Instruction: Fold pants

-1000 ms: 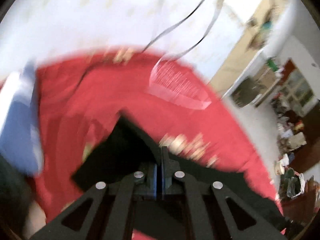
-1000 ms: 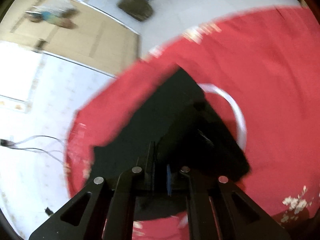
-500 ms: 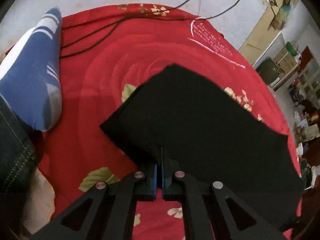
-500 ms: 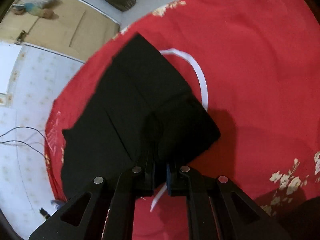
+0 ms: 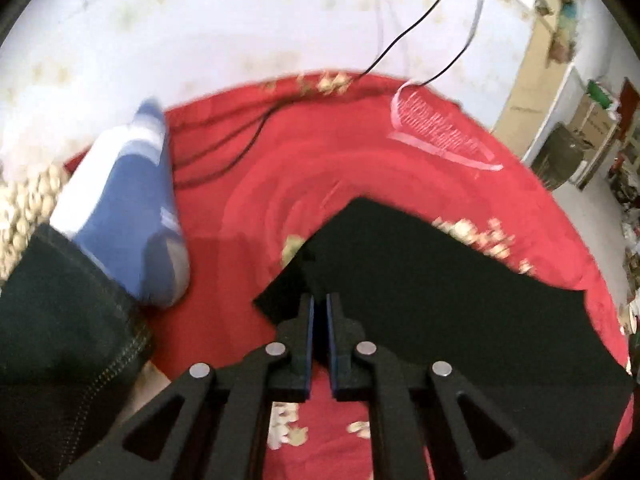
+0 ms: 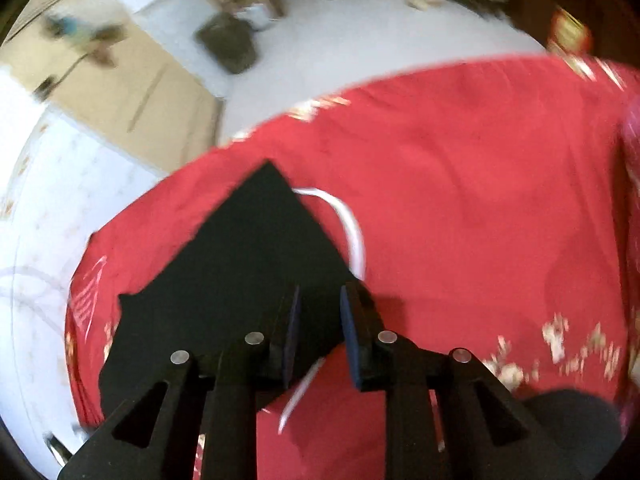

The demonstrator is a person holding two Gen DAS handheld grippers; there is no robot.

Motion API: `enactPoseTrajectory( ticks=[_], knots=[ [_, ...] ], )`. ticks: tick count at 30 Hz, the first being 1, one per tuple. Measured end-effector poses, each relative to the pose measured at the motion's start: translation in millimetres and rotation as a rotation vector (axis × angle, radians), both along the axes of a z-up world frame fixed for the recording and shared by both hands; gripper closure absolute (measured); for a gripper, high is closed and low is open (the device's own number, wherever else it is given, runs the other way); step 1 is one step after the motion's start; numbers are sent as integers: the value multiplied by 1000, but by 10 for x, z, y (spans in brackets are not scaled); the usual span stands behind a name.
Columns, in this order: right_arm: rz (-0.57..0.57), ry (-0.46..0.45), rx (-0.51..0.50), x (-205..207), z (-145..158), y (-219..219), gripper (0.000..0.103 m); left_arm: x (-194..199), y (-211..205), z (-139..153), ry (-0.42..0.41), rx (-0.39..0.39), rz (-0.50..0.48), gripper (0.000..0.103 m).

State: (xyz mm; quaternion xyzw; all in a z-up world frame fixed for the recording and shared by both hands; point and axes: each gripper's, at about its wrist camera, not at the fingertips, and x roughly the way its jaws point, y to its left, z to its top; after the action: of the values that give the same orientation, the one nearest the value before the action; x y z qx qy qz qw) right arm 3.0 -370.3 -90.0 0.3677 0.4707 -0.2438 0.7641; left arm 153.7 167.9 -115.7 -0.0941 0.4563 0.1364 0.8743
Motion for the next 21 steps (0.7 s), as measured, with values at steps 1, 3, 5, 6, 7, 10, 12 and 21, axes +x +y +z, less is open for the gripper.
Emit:
enactPoseTrajectory(
  ticks=[1, 3, 5, 6, 7, 10, 12, 21],
  knots=[
    [45, -11, -11, 67, 4, 42, 82, -8, -52, 35, -13, -5, -22, 93],
    [107, 16, 5, 235, -109, 154, 82, 30, -201, 11, -15, -39, -100, 86],
    [162, 136, 37, 381, -426, 217, 82, 113, -370, -153, 38, -66, -180, 83],
    [160, 159, 58, 374, -494, 173, 82, 137, -453, -243, 66, -62, -215, 83],
    [132, 144, 61, 375, -485, 133, 82, 164, -549, -343, 94, -60, -252, 83],
    [150, 57, -11, 492, -266, 108, 82, 231, -856, -421, 103, -61, -340, 83],
    [192, 21, -30, 642, -202, 96, 82, 283, -1092, -378, 79, -37, -408, 83],
    [269, 42, -171, 1195, -554, -17, 82, 910, -976, -588, 51, 2, -373, 82]
  ],
)
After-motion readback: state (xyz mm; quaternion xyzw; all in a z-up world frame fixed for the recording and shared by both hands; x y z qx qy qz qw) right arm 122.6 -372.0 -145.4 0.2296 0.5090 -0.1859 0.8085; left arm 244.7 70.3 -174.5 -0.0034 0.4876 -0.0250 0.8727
